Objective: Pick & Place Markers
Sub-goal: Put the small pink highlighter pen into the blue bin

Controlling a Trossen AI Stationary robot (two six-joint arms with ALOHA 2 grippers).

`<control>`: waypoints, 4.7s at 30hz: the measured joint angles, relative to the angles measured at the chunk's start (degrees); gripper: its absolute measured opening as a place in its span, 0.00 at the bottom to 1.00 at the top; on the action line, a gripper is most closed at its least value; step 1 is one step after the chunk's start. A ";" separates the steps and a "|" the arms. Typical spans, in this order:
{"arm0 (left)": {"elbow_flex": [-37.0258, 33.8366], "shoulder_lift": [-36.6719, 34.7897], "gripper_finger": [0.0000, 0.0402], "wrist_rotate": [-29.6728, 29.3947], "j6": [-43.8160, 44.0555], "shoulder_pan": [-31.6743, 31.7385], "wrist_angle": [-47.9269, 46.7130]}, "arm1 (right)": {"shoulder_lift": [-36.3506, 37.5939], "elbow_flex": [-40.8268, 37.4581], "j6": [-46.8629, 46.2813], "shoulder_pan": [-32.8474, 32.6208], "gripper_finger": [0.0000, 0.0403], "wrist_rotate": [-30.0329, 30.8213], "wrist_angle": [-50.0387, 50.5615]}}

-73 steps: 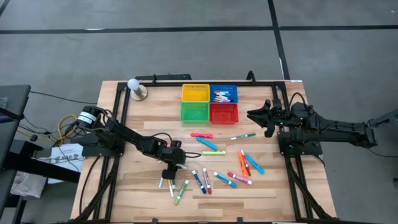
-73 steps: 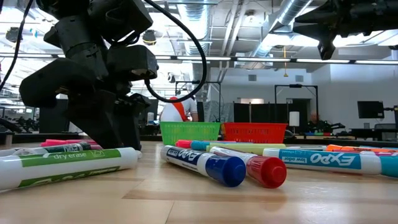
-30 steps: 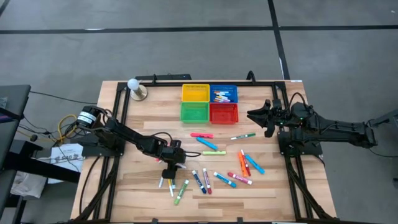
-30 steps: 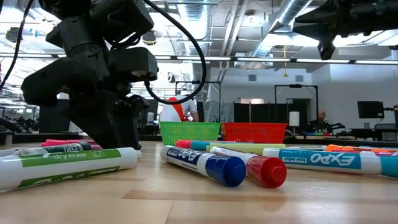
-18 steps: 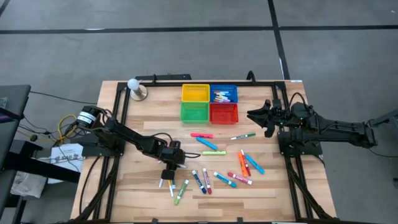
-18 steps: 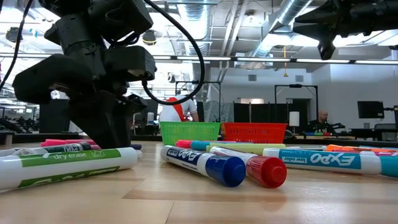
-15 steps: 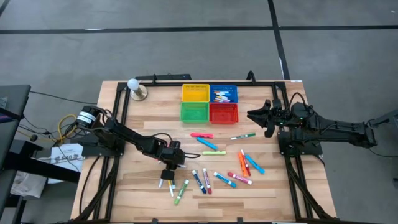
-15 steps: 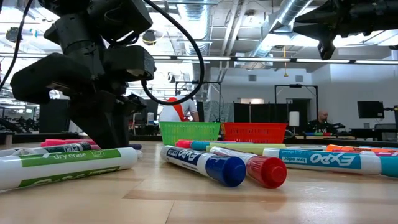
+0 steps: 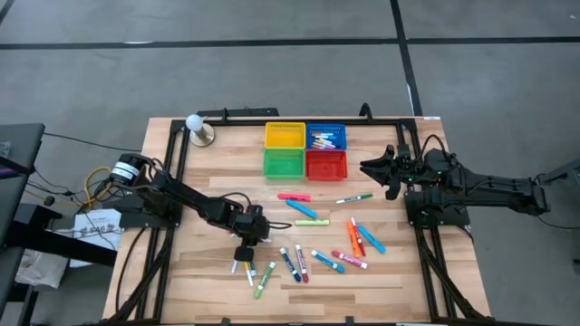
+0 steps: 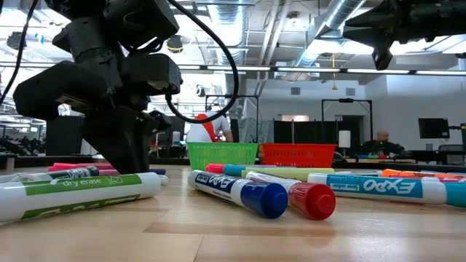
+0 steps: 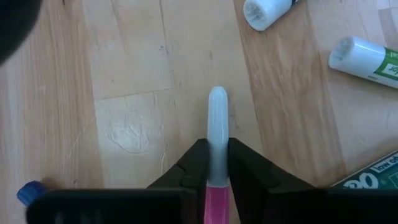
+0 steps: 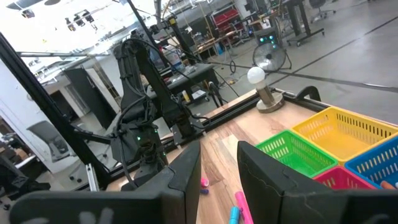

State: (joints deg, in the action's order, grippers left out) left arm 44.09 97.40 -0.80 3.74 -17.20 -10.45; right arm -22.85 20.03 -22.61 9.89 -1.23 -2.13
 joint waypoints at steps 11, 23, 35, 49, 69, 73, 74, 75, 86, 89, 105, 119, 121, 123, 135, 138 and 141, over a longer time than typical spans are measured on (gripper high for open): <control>-0.19 -12.99 0.13 -0.70 1.04 7.46 2.36 | 0.02 0.00 0.04 0.02 0.23 0.17 -1.05; -0.04 -22.69 0.13 3.18 5.64 17.56 22.25 | -0.36 -0.02 0.09 0.00 0.23 5.47 -9.16; 0.07 -22.22 0.13 4.25 9.13 21.36 37.21 | -13.47 -0.02 -4.93 -0.11 0.23 3.87 -17.57; 0.07 -22.21 0.13 4.26 9.01 21.82 37.13 | -38.20 0.07 -9.27 -0.11 0.36 -2.75 -48.41; 0.07 -22.21 0.13 3.57 8.99 21.82 36.60 | -59.92 22.67 -2.32 -0.15 0.66 -7.83 -45.16; 0.07 -22.21 0.13 3.36 8.99 21.82 36.60 | -62.21 24.55 -2.34 -0.69 0.66 -8.94 -44.81; 0.07 -22.21 0.13 3.36 8.99 21.82 36.60 | -62.57 24.94 -2.34 -0.82 0.66 -9.34 -44.86; 0.07 -22.22 0.13 3.23 8.99 21.82 36.60 | -62.84 25.36 -2.34 -0.90 0.66 -9.42 -44.98; 0.07 -22.23 0.13 1.63 8.99 21.82 36.74 | -62.74 25.46 -2.69 -1.45 0.66 -9.06 -43.66; 0.07 -22.23 0.13 0.74 8.99 21.80 37.10 | -62.75 25.46 -2.53 -2.07 0.66 -7.62 -42.39; 0.09 -22.25 0.13 -0.64 9.18 21.81 38.73 | -62.75 25.46 -2.25 -1.88 0.66 -5.77 -43.54; 0.09 -22.25 0.13 -1.14 9.18 21.81 39.03 | -62.75 25.46 -2.25 -1.88 0.65 -4.33 -43.78; 0.09 -22.25 0.13 -1.14 9.18 21.82 39.03 | -62.75 25.46 -2.25 -1.88 0.63 -4.33 -43.78; 0.09 -22.25 0.13 -1.14 9.18 21.82 39.05 | -62.75 25.46 -2.25 -1.88 0.60 -4.30 -43.79; 0.09 -22.25 0.13 -1.14 9.18 21.81 39.12 | -62.75 26.38 -2.21 -1.88 0.42 -4.24 -45.05; 0.09 -22.25 0.13 -1.14 9.18 21.81 39.12 | -62.75 26.47 -1.10 -1.88 0.41 -4.24 -45.02; 0.09 -22.25 0.13 -1.14 9.18 21.82 39.16 | -62.75 26.46 -0.94 -1.88 0.38 -4.27 -45.00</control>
State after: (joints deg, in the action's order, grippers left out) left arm 44.18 75.16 -1.93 12.93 4.62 28.71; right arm -85.60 46.50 -23.55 8.01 -5.50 -47.13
